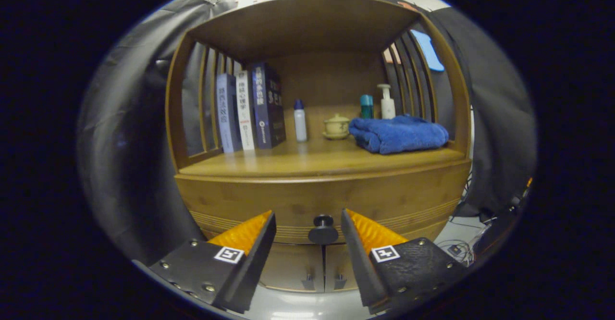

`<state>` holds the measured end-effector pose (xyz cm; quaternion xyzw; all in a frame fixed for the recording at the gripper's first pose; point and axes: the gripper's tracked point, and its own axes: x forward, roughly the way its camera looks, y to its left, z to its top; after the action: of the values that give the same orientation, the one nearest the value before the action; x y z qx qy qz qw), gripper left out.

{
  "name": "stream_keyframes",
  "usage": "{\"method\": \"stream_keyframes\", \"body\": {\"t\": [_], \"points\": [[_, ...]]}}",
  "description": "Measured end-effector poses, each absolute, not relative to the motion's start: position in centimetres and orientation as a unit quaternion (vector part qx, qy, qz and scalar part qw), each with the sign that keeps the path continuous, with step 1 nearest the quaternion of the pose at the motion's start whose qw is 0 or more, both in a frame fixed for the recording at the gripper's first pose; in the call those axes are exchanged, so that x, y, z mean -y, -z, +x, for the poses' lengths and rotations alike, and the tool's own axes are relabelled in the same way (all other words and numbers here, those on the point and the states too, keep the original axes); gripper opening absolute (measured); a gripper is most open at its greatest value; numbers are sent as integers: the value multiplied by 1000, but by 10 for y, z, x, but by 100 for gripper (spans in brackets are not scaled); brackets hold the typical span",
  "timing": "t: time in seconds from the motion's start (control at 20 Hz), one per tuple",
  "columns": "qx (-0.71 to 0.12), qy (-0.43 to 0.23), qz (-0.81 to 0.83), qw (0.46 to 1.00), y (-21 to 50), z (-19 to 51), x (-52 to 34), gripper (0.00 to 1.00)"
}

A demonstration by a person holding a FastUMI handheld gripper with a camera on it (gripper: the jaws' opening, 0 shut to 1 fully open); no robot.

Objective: Pull open the drawer, take out the items inside it, and place them on the countertop above the cabinet.

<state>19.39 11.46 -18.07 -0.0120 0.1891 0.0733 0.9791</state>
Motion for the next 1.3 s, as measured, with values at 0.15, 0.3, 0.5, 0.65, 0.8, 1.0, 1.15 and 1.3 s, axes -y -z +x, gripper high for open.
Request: {"method": "stream_keyframes", "body": {"t": [0.15,0.3,0.5,0.65,0.8,1.0,1.15,1.3], "points": [[-214,-75,-21,974,207,209,-115,77],[-224,-58,-35,972,217,222,-108,62],[-224,-62,-41,972,218,225,-110,41],[-229,-58,-39,971,217,221,-110,30],[-239,-55,-43,969,218,211,-109,30],[-243,-41,-28,969,213,175,-103,30],[-256,-30,-31,966,210,145,-98,30],[-258,-18,-21,966,205,115,-93,30]]}}
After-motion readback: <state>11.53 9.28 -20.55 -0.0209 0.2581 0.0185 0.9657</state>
